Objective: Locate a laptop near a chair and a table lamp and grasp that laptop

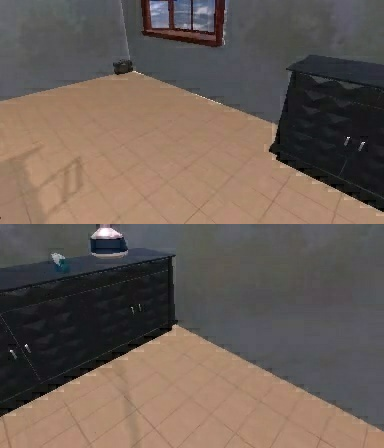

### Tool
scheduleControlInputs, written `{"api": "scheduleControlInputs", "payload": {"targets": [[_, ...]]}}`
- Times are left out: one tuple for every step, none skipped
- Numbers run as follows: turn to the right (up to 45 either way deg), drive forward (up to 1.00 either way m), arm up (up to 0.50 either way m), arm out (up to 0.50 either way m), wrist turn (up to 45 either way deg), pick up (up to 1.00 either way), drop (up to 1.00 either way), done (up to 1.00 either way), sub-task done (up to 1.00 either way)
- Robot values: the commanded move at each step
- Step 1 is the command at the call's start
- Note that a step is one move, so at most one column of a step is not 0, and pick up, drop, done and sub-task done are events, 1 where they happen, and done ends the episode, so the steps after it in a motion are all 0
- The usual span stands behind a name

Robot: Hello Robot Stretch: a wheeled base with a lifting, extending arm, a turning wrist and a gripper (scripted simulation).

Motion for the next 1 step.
{"api": "scheduleControlInputs", "payload": {"targets": [[0.0,0.40,0.00,0.00,0.0,0.00,0.00,0.00,0.00]]}}
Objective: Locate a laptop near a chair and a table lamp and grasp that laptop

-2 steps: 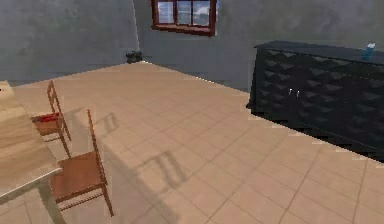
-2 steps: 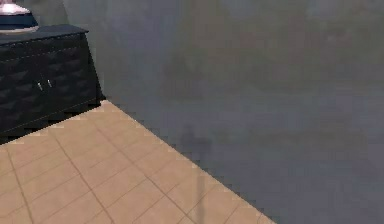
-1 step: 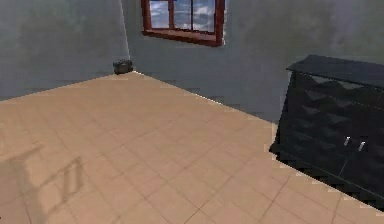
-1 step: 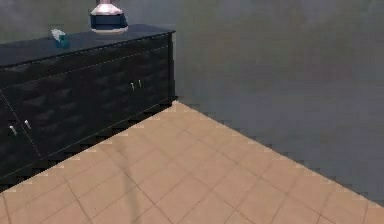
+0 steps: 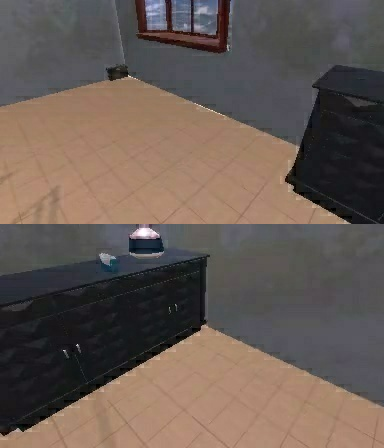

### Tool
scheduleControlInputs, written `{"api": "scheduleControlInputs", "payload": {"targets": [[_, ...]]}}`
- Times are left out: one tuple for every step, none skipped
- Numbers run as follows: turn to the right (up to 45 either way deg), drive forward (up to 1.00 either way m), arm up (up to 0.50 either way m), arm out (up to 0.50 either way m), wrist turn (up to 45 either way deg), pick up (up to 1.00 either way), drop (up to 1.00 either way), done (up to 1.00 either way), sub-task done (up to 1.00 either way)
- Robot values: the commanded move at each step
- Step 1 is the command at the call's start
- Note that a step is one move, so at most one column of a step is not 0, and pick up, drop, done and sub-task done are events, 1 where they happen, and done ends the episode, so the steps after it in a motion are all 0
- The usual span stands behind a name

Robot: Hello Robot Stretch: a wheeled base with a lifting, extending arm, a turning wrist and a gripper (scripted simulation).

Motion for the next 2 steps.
{"api": "scheduleControlInputs", "payload": {"targets": [[-42.0,0.00,0.00,0.00,0.0,0.00,0.00,0.00,0.00],[0.0,0.85,0.00,0.00,0.0,0.00,0.00,0.00,0.00]]}}
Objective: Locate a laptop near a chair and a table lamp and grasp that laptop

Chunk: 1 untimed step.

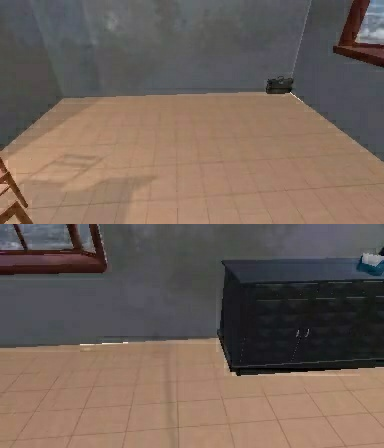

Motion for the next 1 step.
{"api": "scheduleControlInputs", "payload": {"targets": [[-45.0,0.00,0.00,0.00,0.0,0.00,0.00,0.00,0.00]]}}
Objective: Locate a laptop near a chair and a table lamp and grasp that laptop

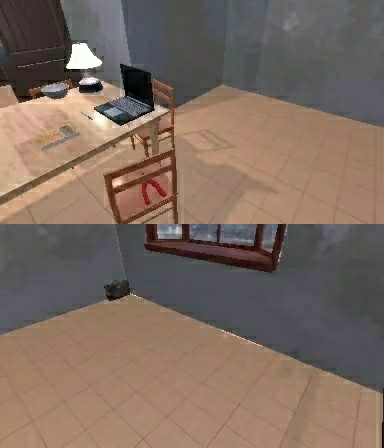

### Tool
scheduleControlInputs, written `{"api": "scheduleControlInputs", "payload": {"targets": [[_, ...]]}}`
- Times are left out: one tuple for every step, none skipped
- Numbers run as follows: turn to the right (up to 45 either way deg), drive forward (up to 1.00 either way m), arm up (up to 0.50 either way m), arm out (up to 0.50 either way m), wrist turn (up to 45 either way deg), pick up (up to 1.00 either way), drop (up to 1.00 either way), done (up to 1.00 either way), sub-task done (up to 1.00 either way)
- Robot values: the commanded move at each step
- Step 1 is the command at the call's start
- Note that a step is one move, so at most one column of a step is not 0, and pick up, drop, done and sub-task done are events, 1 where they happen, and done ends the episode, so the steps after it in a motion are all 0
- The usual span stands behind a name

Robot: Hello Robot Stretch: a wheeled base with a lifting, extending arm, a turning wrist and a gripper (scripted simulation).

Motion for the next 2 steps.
{"api": "scheduleControlInputs", "payload": {"targets": [[-45.0,0.00,0.00,0.00,0.0,0.00,0.00,0.00,0.00],[-45.0,0.00,0.00,0.00,0.0,0.00,0.00,0.00,0.00]]}}
